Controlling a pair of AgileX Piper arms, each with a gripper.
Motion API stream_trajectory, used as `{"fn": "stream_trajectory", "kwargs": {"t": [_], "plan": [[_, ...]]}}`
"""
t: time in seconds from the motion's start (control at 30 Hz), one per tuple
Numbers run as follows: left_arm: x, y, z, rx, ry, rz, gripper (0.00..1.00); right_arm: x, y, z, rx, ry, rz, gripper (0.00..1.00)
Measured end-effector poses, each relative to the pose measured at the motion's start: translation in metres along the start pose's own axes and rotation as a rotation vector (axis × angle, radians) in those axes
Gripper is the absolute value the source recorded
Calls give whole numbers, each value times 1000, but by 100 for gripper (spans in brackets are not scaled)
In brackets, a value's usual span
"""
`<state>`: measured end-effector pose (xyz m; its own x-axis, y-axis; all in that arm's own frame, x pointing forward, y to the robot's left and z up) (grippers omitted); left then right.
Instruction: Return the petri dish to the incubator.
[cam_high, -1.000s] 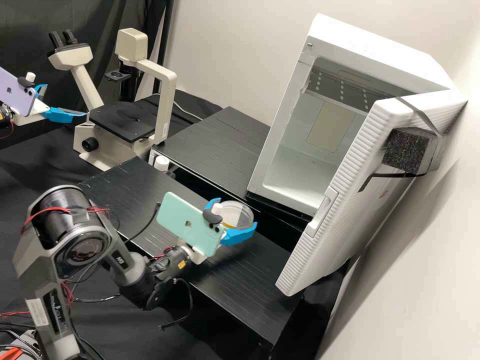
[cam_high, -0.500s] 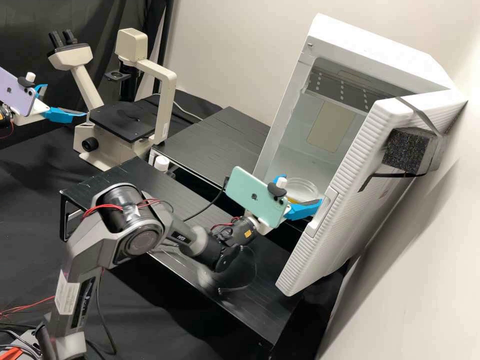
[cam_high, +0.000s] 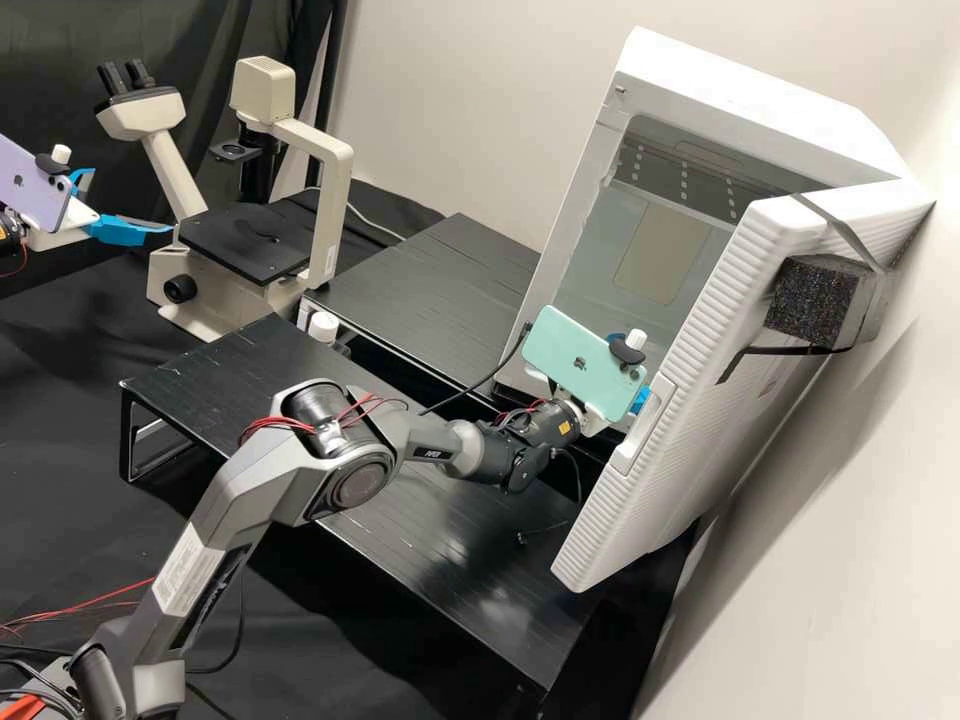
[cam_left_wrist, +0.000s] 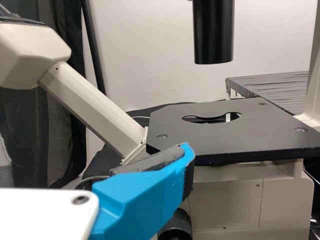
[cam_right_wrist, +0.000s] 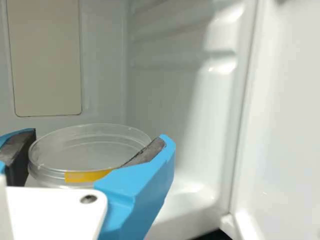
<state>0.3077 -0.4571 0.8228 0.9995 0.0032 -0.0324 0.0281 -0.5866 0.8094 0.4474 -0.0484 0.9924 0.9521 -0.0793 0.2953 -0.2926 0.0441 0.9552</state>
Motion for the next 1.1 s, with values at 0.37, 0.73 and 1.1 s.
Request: {"fn": "stream_trajectory", "kwargs": {"t": [0.37,0.73,1.1], "plan": [[0,0,0,0,0,0,100,28,-30,-2,12,-40,-77,0],[0,0,0,0,0,0,100,35,-38,1,19,-47,-82,100],[0,0,0,0,0,0,100,33,-40,4,-16,-55,-81,100]]}}
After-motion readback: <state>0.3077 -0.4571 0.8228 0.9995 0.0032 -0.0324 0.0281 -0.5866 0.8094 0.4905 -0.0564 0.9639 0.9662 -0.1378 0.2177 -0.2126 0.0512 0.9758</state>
